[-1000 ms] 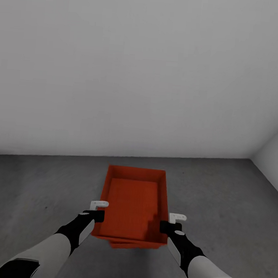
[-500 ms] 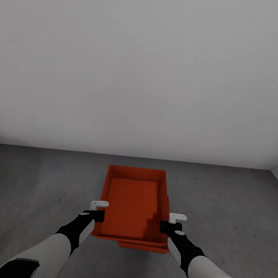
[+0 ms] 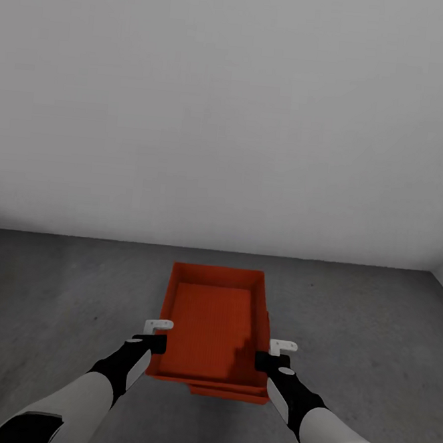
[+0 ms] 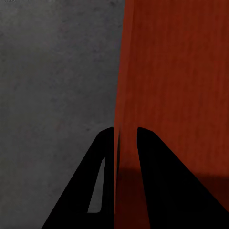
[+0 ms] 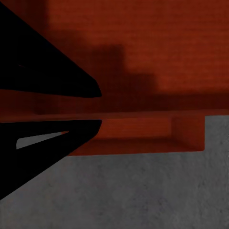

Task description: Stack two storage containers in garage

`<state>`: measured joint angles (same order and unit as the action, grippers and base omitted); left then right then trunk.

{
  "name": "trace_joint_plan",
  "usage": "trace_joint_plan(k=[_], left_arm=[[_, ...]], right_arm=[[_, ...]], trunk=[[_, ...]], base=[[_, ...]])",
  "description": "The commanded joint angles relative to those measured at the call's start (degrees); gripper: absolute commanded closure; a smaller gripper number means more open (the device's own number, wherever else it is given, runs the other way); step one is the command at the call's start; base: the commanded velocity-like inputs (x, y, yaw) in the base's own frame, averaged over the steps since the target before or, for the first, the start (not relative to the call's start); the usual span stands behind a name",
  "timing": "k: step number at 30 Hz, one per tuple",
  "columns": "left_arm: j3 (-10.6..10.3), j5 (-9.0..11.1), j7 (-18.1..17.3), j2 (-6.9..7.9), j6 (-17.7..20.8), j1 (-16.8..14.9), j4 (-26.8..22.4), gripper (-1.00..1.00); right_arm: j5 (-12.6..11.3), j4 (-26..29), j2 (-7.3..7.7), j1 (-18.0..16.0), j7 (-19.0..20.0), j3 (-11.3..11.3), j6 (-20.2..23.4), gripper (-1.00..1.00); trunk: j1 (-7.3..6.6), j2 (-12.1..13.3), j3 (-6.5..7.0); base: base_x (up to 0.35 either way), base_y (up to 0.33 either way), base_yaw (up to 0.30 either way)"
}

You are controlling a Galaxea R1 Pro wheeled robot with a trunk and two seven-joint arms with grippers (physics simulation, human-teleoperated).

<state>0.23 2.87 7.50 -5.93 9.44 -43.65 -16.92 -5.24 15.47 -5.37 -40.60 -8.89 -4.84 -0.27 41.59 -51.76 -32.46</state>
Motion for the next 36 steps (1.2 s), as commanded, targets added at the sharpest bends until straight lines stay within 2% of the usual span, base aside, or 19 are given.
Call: trace_joint_plan(k=[1, 17, 36], left_arm=[[1.3, -0.9, 0.6, 0.04, -1.9, 0.0, -0.5, 1.0], [1.3, -0.7, 0.5, 0.02, -1.9, 0.0, -0.7, 1.0], [1.3, -0.7, 0.4, 0.04, -1.9, 0.0, -0.5, 1.0]], right_arm=[[-0.7, -0.2, 0.19, 0.0, -0.5, 0.8, -0.1, 1.0], [-0.7, -0.2, 0.19, 0.0, -0.6, 0.8, 0.0, 1.0], [-0.7, -0.2, 0.19, 0.0, -0.5, 0.8, 0.2, 1.0]], trunk=[[0.0, 0.0, -0.05], [0.0, 0.0, -0.05], [0.0, 0.0, -0.05]], base=[[0.0, 0.0, 0.0], [0.0, -0.017, 0.0], [0.0, -0.234, 0.0]])
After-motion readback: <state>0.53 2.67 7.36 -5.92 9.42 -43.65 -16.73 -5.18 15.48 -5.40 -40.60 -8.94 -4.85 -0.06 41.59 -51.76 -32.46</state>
